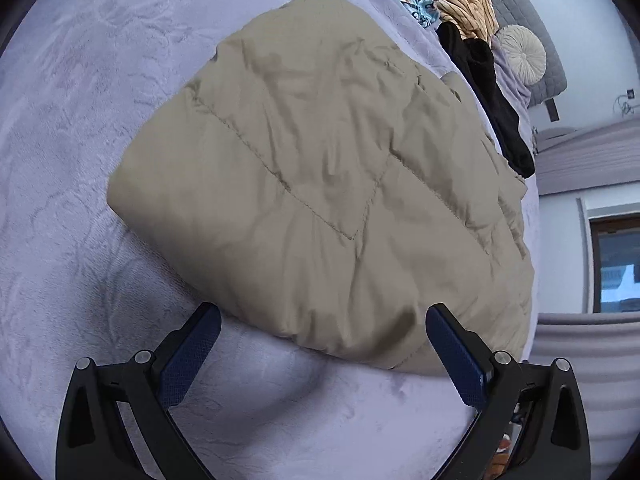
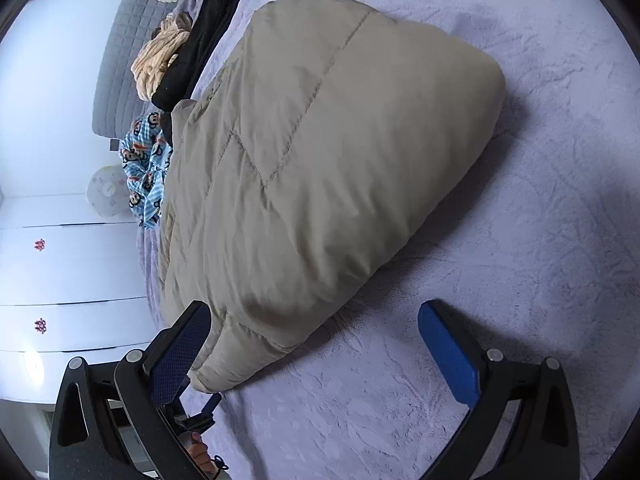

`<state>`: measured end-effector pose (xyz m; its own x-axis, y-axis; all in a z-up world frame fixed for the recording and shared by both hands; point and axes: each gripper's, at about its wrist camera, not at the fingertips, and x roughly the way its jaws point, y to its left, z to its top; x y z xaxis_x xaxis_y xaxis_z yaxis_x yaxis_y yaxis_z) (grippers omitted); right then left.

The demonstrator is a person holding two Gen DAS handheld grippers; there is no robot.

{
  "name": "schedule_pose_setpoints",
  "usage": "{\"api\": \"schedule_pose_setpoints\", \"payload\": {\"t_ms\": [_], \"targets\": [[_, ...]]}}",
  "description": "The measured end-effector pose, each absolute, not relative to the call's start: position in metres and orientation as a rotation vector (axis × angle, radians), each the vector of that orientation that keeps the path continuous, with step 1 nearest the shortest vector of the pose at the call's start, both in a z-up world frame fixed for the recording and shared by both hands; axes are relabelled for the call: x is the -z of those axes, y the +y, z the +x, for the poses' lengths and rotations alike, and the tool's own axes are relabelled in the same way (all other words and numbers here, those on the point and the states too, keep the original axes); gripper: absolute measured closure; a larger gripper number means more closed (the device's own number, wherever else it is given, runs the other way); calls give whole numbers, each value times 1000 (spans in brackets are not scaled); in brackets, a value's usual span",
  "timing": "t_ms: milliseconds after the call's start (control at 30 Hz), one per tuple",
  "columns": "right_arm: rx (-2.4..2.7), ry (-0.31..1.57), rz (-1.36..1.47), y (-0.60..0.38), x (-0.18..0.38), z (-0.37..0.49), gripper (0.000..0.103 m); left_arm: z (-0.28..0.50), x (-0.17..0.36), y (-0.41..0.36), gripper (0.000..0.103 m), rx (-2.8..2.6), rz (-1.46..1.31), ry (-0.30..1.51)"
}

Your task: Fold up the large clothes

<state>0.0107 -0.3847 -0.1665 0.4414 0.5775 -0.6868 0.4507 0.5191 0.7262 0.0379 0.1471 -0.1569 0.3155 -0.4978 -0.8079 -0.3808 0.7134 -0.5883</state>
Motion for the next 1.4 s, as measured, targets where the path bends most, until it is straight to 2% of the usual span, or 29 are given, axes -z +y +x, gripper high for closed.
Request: {"api": "schedule_pose_setpoints", "payload": {"t_ms": [133,500,700,733,767,800,867,900,933,1000,1033,1133,1400], "targets": [[-137,1173,1110,-380,174,19,0,40,177,150,0,87,-943,1283],[-229,1090,1225,-375,188,56,0,85,180,152,0,50,-976,1161],[-249,1078,1272,-366,198,83,0,107,191,145,1,14,-949,1166],[-242,1084,1269,-365,200,84,0,110,190,144,8,13,-933,1170],[-233,1088,1269,-364,201,86,0,113,188,144,23,20,-909,1173],[-223,1090,1276,-363,201,87,0,113,185,145,31,29,-888,1173],[-213,1092,1292,-363,200,88,0,113,177,148,63,53,-863,1150],[-200,1098,1298,-363,200,88,4,112,171,148,67,61,-833,1135],[-177,1110,1295,-364,200,88,25,112,164,146,74,70,-793,1123],[-172,1114,1322,-363,201,87,53,110,144,136,80,88,-661,1094],[-175,1105,1333,-364,200,86,63,109,133,129,83,101,-593,1076],[-194,1092,1297,-360,185,83,76,102,109,121,86,161,-496,1027],[-254,1083,1270,-353,149,50,79,70,75,134,86,262,-471,1057]]}}
